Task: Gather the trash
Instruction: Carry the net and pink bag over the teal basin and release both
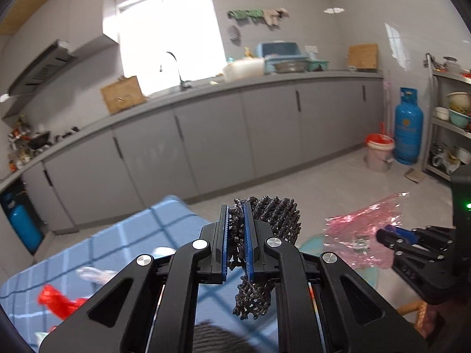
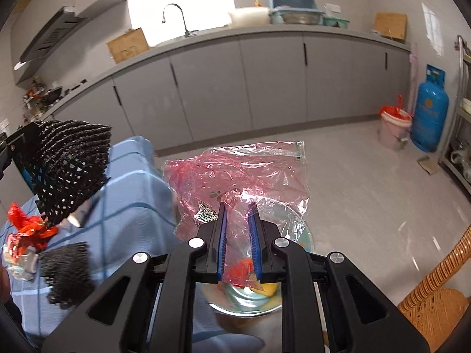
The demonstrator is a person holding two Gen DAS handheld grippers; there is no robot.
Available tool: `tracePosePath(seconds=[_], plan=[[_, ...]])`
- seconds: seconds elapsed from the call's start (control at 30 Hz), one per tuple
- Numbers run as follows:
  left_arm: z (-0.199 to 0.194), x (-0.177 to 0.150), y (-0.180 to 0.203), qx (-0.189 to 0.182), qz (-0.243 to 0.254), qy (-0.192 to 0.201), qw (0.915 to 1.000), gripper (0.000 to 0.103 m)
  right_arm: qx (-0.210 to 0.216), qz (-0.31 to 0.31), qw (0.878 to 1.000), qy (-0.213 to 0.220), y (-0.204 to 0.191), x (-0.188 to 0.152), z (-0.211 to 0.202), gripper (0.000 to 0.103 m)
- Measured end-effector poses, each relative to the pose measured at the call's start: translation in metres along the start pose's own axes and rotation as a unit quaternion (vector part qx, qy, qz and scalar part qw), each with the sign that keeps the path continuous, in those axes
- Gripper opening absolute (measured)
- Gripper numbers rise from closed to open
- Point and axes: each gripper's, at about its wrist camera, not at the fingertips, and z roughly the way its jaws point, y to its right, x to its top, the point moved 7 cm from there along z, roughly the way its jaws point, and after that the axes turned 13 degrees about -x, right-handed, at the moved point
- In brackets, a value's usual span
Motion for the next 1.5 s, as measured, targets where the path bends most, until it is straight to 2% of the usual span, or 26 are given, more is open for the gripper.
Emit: tracePosePath(seconds=[0.3,0.33,0.37,0.4,0.43,0.47,0.6,0.67,0.8,1.03,1.1,1.17,1.37,1.5], plan=[[0.057,-0.018,0.037,-0.056,-0.014,-0.031,0.9978,0.012,-0.015,0.003,0.999,-0.038,0.019,-0.018,0.052,0.019],[0.062,-0.017,0.04,-0.062,-0.013,-0.032,0.9975,0.018,-0.014,0.003,0.999,-0.042,0.02,-0.021,0.057,0.02],[0.066,-0.019,0.043,-0.068,-0.009,-0.037,0.997,0.026,-0.018,0.006,0.999,-0.041,0.022,-0.023,0.062,0.027],[0.069,-0.021,0.045,-0.067,-0.005,-0.04,0.997,0.032,-0.02,0.01,0.999,-0.042,0.024,-0.024,0.066,0.041],[0.073,-0.023,0.046,-0.065,-0.003,-0.044,0.9969,0.052,-0.018,0.016,0.999,-0.046,0.026,-0.026,0.071,0.049],[0.075,-0.025,0.045,-0.063,-0.005,-0.045,0.997,0.063,-0.017,0.02,0.998,-0.049,0.028,-0.028,0.074,0.056],[0.078,-0.028,0.038,-0.065,-0.014,-0.049,0.9966,0.064,-0.027,0.023,0.998,-0.059,0.032,-0.036,0.08,0.056],[0.078,-0.028,0.035,-0.079,-0.026,-0.049,0.9953,0.064,-0.03,0.023,0.997,-0.061,0.034,-0.038,0.081,0.06],[0.074,-0.023,0.028,-0.08,-0.038,-0.046,0.995,0.067,-0.035,0.031,0.997,-0.058,0.04,-0.038,0.075,0.064],[0.054,-0.013,0.01,-0.048,-0.042,-0.031,0.9975,0.079,-0.037,0.037,0.997,-0.056,0.043,-0.039,0.063,0.067],[0.044,-0.01,0.002,-0.038,-0.043,-0.025,0.998,0.084,-0.033,0.033,0.997,-0.054,0.039,-0.036,0.057,0.071],[0.03,-0.008,-0.012,-0.016,-0.044,-0.018,0.9987,0.093,-0.026,0.03,0.998,-0.048,0.032,-0.032,0.05,0.072],[-0.02,-0.016,-0.074,0.056,-0.056,-0.009,0.9968,0.093,0.013,0.01,0.999,-0.034,-0.008,-0.024,0.025,0.074],[-0.062,-0.036,-0.128,0.118,-0.079,-0.013,0.9898,0.094,0.054,-0.019,0.998,-0.022,-0.054,-0.02,0.004,0.076]])
